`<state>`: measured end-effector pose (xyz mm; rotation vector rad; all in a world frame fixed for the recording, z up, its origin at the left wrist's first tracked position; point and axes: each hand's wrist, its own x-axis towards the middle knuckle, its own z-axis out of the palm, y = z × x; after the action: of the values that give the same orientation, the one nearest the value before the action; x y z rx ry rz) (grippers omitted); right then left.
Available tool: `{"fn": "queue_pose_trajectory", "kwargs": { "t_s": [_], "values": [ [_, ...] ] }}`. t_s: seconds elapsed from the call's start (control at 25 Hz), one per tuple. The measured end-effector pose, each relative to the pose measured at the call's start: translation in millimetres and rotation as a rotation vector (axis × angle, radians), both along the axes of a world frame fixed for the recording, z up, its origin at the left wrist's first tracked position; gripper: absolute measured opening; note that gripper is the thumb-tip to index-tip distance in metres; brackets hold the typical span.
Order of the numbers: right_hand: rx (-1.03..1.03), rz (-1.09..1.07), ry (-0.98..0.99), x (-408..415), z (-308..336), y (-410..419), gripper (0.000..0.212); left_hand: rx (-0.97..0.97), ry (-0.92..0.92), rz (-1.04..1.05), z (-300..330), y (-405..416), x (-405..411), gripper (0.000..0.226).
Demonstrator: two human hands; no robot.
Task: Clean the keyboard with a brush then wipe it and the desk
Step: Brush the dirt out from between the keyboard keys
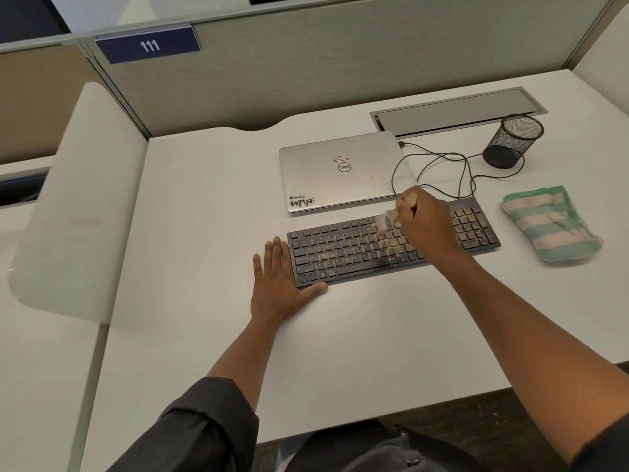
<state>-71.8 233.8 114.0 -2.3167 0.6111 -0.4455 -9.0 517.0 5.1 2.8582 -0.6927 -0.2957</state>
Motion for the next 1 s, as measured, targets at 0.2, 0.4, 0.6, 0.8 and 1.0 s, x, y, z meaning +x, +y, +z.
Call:
{"fn": "queue_pose_trajectory", "kwargs": {
  "t_s": [0.2,0.4,0.6,0.8,1.0],
  "values": [
    [-0.067,0.183,0.025,27.7,4.5,-0.4,0.013,-0.005,-0.006,-0.001,-1.8,-0.3,0.6,0.134],
    [-0.075,0.281,0.11,25.7,-1.0,-5.8,0.015,0.006,-0.004,0.003,-0.1,-0.7,-0.1,0.134],
    [-0.083,0.304,0.112,26.0,5.1,-12.9,0.017,0.013,-0.001,0.002,0.2,-0.8,-0.1,0.134],
    [-0.028,0.349,0.147,30.9,5.8,-5.2,0.017,0.004,-0.003,0.005,-1.8,-0.8,0.6,0.137],
    [-0.015,0.384,0.197,20.3,6.3,-7.2,0.018,0.001,-0.007,0.003,-2.8,-0.2,0.7,0.135]
  ]
}}
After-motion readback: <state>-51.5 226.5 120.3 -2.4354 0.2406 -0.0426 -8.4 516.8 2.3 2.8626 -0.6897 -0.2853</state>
